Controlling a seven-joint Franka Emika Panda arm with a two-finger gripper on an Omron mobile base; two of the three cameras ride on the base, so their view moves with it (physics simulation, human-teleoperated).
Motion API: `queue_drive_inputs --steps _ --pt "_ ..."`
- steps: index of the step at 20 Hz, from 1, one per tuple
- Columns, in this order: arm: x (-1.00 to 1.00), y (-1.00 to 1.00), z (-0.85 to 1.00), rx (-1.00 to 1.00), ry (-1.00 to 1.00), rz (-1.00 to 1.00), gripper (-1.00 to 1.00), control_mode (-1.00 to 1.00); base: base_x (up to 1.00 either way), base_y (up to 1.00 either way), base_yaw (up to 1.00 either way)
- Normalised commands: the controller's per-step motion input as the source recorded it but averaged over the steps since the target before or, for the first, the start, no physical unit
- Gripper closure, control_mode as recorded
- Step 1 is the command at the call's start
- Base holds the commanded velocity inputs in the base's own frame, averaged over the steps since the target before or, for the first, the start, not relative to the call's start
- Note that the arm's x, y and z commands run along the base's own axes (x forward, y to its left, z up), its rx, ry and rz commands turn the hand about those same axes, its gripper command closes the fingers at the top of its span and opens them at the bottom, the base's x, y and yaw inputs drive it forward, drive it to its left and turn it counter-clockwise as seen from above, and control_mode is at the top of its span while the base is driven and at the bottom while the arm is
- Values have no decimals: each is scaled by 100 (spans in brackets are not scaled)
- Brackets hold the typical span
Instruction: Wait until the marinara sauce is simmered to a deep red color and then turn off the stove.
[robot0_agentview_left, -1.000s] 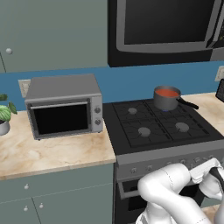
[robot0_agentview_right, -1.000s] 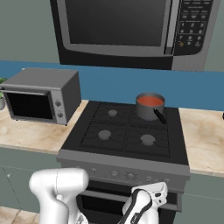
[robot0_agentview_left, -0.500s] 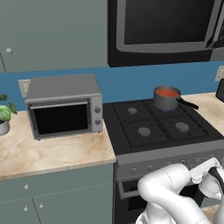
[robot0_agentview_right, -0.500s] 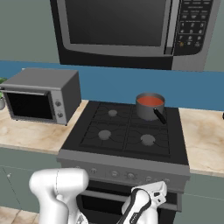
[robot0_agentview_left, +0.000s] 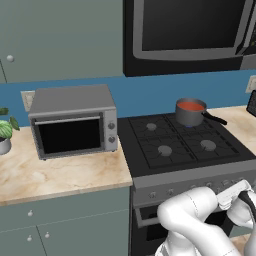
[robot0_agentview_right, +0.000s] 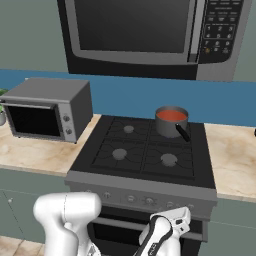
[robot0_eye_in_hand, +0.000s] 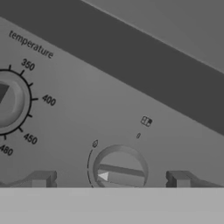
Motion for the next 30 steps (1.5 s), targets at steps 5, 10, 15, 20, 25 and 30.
queue_drive_inputs --steps 5,10,15,20,25,30 --pt "0 0 1 0 0 0 -100 -100 0 0 0" --pt "0 0 1 -1 -3 0 -100 -100 0 0 0" --pt "0 0 7 -1 -4 0 -100 -100 0 0 0" --pt "0 -2 7 0 0 0 -100 -100 0 0 0" --pt "1 -4 0 0 0 0 -100 -100 0 0 0" --pt "2 -4 -4 0 0 0 -100 -100 0 0 0"
